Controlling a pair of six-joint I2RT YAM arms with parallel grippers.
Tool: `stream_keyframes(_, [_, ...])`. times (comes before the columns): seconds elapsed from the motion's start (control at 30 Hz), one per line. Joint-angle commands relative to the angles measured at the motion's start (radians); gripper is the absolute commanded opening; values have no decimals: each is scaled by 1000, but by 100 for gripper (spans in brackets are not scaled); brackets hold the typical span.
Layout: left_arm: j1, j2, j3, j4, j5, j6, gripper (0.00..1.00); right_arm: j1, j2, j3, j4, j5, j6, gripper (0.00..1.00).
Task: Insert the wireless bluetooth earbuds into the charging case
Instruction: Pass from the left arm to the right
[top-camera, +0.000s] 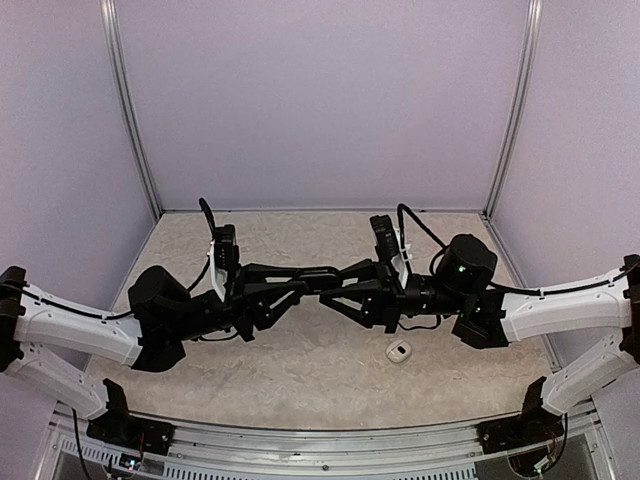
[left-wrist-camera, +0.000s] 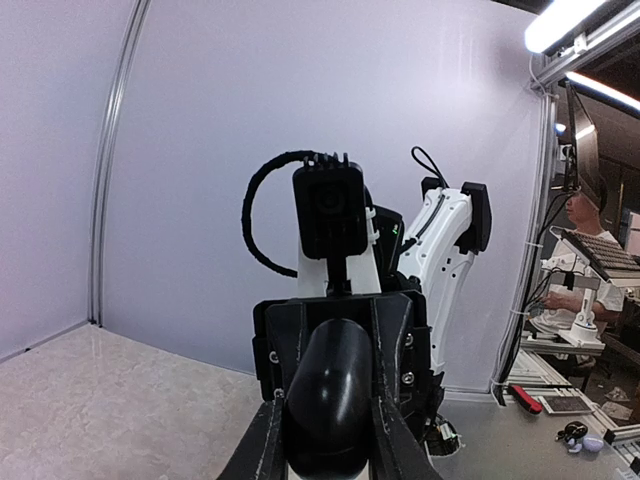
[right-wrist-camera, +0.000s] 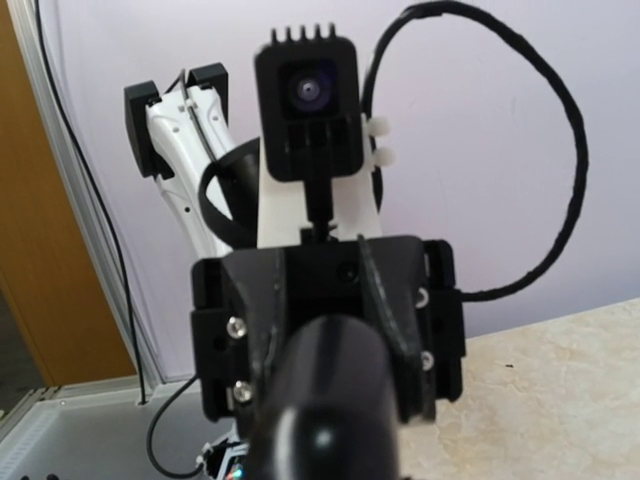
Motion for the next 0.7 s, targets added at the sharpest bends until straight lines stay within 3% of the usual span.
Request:
stream_keyframes(0.0, [-5, -8, -15, 36, -16, 1, 0, 19, 17, 35, 67, -7, 18, 32])
stream_keyframes(0.3, [-7, -2, -15, 45, -14, 2, 0, 19, 25, 43, 74, -10, 20, 28])
stream_keyframes(0.67, [-11, 1, -16, 44, -15, 15, 0, 19, 25, 44, 79, -9, 26, 32])
